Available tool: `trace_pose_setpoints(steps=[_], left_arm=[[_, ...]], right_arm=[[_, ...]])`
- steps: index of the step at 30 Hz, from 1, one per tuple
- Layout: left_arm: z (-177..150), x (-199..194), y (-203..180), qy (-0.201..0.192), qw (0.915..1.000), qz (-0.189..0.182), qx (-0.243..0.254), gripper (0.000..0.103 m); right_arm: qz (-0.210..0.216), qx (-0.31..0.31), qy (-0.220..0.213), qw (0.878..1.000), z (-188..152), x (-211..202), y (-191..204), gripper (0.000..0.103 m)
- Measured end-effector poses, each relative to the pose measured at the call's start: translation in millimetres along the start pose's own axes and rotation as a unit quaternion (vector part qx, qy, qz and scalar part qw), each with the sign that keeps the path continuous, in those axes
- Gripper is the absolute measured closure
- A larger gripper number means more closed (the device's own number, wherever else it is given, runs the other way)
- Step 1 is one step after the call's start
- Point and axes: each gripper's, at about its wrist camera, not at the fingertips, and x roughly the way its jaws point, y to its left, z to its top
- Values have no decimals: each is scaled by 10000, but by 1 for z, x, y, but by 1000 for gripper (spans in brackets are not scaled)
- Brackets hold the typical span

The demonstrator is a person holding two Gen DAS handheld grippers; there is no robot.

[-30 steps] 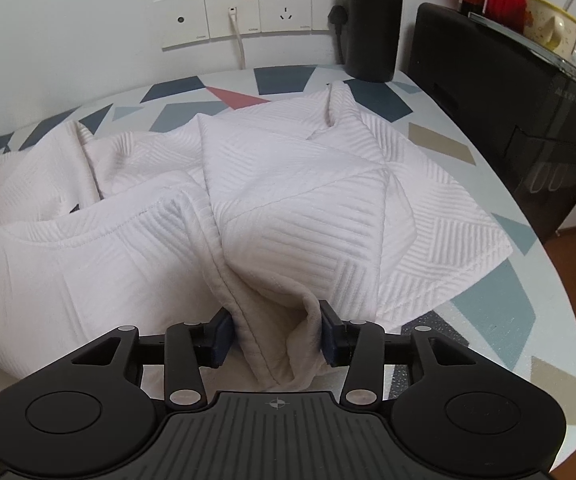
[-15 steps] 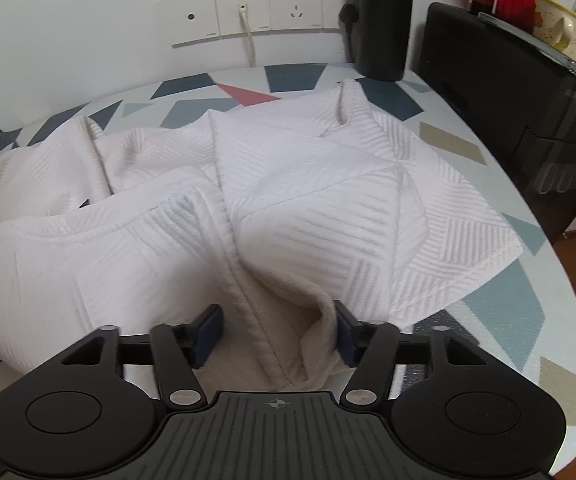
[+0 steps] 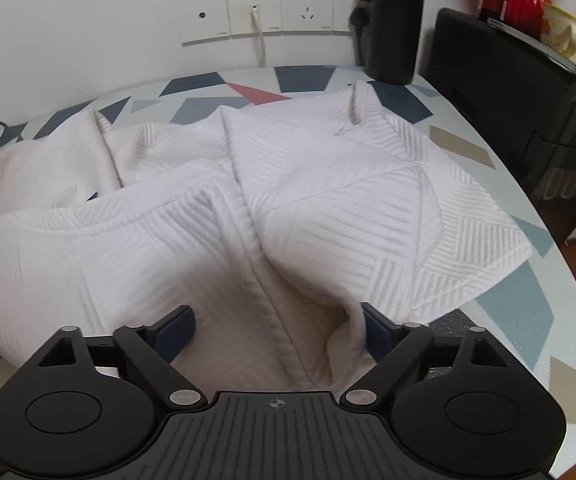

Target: Fold clothes

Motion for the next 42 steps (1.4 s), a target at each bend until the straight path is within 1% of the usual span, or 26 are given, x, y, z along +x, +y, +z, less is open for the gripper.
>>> trace_pose_setpoints(steps=[7,12,14,15,16,17,18,19,20,22,23,24,25,26,27,28,30,31,32,34,35,36,37,39,40,42], left_arm=[[-3,-1,0,-88,10000,6,-14,1],[-3,-1,2,-148,9998,-11,-167,1],[-4,-1,2,-166,9997,-1,-159,1],[-4,-1,2,-172,9998,13,-130,1],[-5,-1,0,-176,9998,44,-70,1],[-6,0,-2,-178,9998,83,7,1],[-7,0,-4,-181,9997,133,101,1],[-8,1,-7,-179,9994,194,217,1],[-9,2,-10,-174,9989,258,340,1],[-10,3,-14,-130,9981,317,510,1],[-9,3,-14,-112,9983,285,499,1],[-7,2,-10,-105,9990,196,391,1],[-4,0,-5,-108,9996,92,232,6],[-1,-3,0,-130,9999,28,82,12],[3,-6,6,-167,9998,-14,-50,29],[6,-10,13,-213,9996,-116,-167,41],[14,-16,22,-297,9984,-383,-289,53],[19,-20,23,-358,9980,-441,-271,58],[24,-24,23,-455,9977,-452,-224,60],[32,-31,21,-678,9964,-482,-191,68],[37,-34,21,-814,9948,-546,-277,71],[42,-37,21,-959,9927,-627,-387,77],[45,-40,23,-1101,9894,-764,-564,79],[50,-42,29,-1349,9794,-1119,-999,79],[52,-42,33,-1440,9730,-1321,-1227,79],[54,-40,41,-1573,9592,-1688,-1633,79]], right_arm=[[-42,-28,8,10000,-3,6,7,1],[-142,-338,56,9993,-5,10,15,1],[-156,-414,50,9990,-5,9,16,3],[-170,-444,40,9989,-5,8,16,6],[-187,-473,29,9987,-5,7,16,13],[-210,-505,12,9985,-4,6,16,17],[-235,-539,-6,9983,-3,5,15,24],[-253,-564,-28,9981,-2,3,15,34],[-294,-573,-62,9979,-1,1,13,41],[-356,-548,-128,9978,3,-4,9,81],[-356,-506,-152,9980,5,-6,6,83],[-288,-370,-198,9987,8,-9,2,90],[-196,-201,-251,9993,11,-13,-3,94],[-143,-70,-337,9993,15,-18,-7,95],[-103,46,-433,9990,19,-23,-11,96],[-44,124,-587,9982,24,-29,-14,96],[75,190,-919,9956,36,-43,-17,96],[123,171,-1069,9940,43,-49,-17,96],[171,152,-1219,9923,50,-55,-17,96],[243,114,-1497,9884,65,-66,-16,96],[291,127,-1621,9863,72,-69,-15,96],[349,152,-1745,9839,79,-73,-14,96],[403,140,-1872,9814,84,-77,-12,96],[508,90,-2126,9758,95,-84,-7,96],[526,8,-2189,9743,99,-84,-3,96],[529,-171,-2174,9745,104,-79,3,96]])
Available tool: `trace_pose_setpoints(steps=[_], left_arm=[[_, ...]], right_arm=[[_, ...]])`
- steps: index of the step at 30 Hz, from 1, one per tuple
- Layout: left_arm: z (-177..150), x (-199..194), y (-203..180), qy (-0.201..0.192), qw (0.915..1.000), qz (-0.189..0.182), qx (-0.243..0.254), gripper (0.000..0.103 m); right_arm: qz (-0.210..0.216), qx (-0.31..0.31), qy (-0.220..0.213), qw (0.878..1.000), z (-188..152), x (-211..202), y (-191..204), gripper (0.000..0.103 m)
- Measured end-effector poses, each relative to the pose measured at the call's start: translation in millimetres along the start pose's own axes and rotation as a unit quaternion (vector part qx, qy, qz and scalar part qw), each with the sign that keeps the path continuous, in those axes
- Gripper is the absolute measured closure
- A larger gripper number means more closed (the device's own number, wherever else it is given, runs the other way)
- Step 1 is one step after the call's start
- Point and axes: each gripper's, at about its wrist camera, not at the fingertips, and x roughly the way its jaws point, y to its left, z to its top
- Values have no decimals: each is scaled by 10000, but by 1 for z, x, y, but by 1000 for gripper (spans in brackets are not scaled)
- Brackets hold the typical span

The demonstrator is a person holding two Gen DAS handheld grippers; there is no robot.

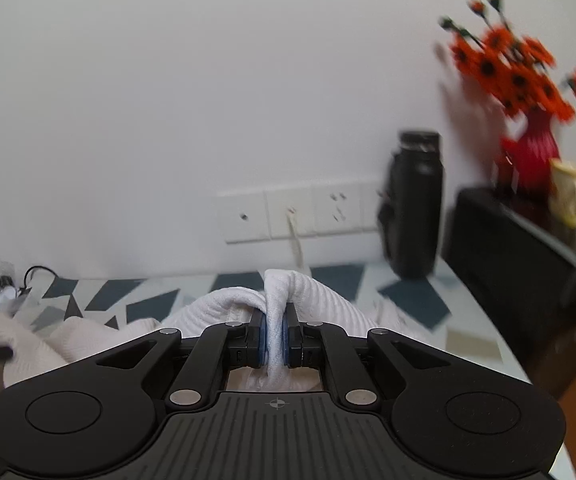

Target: Fold clothes

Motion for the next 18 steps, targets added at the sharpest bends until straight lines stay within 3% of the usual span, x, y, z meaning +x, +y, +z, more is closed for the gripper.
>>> trace_pose_setpoints(steps=[6,11,18], left_arm=[[-1,7,14,-59,9980,-321,-547,79],[-2,12,19,51,9983,-172,-548,77],[-8,21,15,207,9993,80,-310,44]], right_arm=[[86,-67,676,9977,-29,34,8,96],[101,-96,1196,9927,-65,49,12,96],[55,-42,1540,9880,-99,50,18,91]])
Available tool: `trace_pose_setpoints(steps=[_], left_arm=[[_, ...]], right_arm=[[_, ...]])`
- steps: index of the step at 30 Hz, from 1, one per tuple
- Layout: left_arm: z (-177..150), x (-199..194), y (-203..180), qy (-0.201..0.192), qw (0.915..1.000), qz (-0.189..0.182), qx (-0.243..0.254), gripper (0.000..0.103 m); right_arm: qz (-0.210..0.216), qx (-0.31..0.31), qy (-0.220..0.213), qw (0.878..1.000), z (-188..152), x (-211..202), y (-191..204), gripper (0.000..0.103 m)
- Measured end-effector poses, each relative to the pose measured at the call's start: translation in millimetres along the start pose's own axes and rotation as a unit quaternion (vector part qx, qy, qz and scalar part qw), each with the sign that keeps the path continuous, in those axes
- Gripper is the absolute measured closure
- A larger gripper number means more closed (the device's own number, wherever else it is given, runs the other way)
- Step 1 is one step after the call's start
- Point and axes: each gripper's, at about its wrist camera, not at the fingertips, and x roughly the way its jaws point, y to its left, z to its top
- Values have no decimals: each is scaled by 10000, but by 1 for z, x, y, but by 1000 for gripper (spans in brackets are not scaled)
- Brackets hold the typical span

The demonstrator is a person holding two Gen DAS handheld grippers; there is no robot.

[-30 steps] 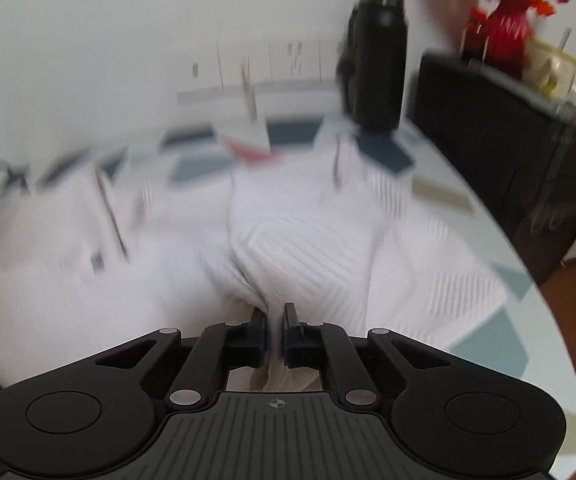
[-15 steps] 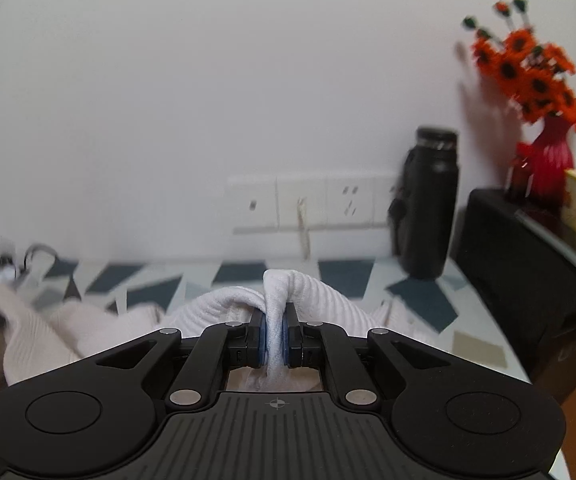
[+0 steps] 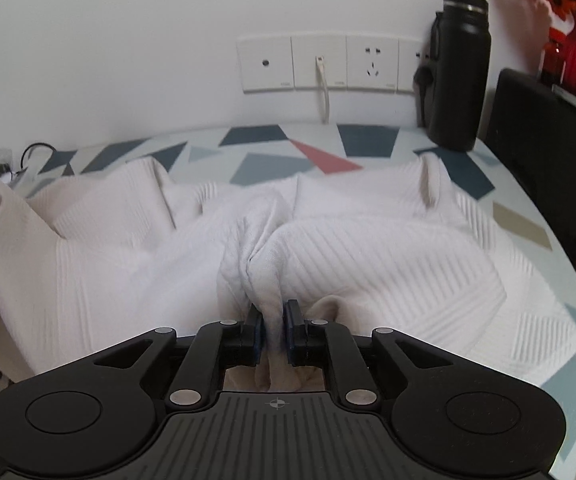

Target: Fold clothes

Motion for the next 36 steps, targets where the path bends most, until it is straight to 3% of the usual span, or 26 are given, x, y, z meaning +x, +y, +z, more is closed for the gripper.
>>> trace_pose_setpoints(steps=[5,12,14,16,21,24,31,36], left_arm=[[-6,9,-7,164,9988,315,334,37],[-23,28,-19,575,9910,785,923,18],[-28,34,-20,683,9881,898,1047,17],[-32,38,-20,761,9862,996,1084,15],[-37,44,-19,928,9817,1197,1155,12],[-41,48,-25,1036,9768,1294,1359,7],[-54,58,-42,1340,9583,1661,1902,1],[-53,63,-45,1474,9524,1824,1949,1]], right_arm=[[25,90,68,9999,-6,0,-3,85],[-15,123,79,9999,-4,-6,-5,73],[-58,98,59,9999,-3,-9,-5,61],[-93,82,18,9999,-2,-13,-5,35],[-263,-164,11,9995,-3,-19,-5,27],[-327,-229,131,9991,-7,-16,-6,9],[-258,-171,623,9976,-13,-1,-8,5],[-199,-214,867,9958,-12,9,-2,3]])
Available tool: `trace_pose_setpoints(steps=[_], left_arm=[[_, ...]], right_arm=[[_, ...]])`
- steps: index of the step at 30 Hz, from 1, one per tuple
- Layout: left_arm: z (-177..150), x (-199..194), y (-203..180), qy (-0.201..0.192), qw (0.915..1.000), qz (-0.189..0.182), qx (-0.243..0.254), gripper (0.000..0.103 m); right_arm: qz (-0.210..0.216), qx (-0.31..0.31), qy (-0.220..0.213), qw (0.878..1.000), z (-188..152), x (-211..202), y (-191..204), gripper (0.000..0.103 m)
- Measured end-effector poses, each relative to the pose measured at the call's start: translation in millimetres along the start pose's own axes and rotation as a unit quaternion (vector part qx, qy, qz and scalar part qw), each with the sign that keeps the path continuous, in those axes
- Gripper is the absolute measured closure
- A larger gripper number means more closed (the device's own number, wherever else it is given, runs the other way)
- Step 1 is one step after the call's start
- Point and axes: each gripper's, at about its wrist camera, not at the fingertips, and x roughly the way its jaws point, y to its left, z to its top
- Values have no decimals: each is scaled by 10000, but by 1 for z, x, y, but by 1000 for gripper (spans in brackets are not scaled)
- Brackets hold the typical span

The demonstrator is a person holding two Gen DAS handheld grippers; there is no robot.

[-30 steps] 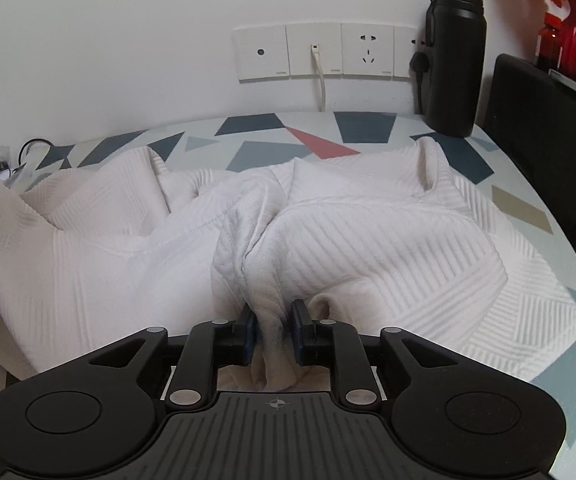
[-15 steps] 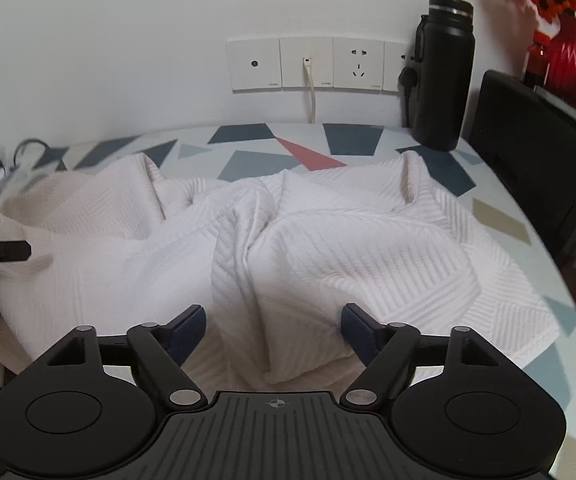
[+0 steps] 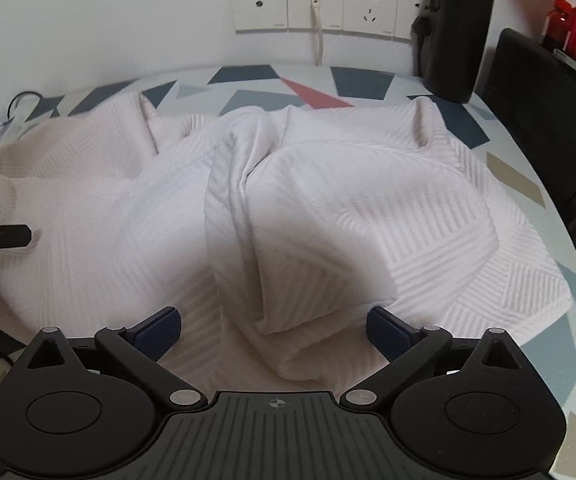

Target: Fold clothes

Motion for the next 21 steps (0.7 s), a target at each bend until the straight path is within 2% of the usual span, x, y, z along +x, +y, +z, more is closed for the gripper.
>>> trace_pose_setpoints(steps=[13,21], left_arm=[[10,10,-3,234,9996,155,-10,1],[7,13,-7,206,9992,239,231,1]], right_arm=[[178,-140,186,9996,24,20,15,1],[147,-149,271,9994,24,32,14,1]])
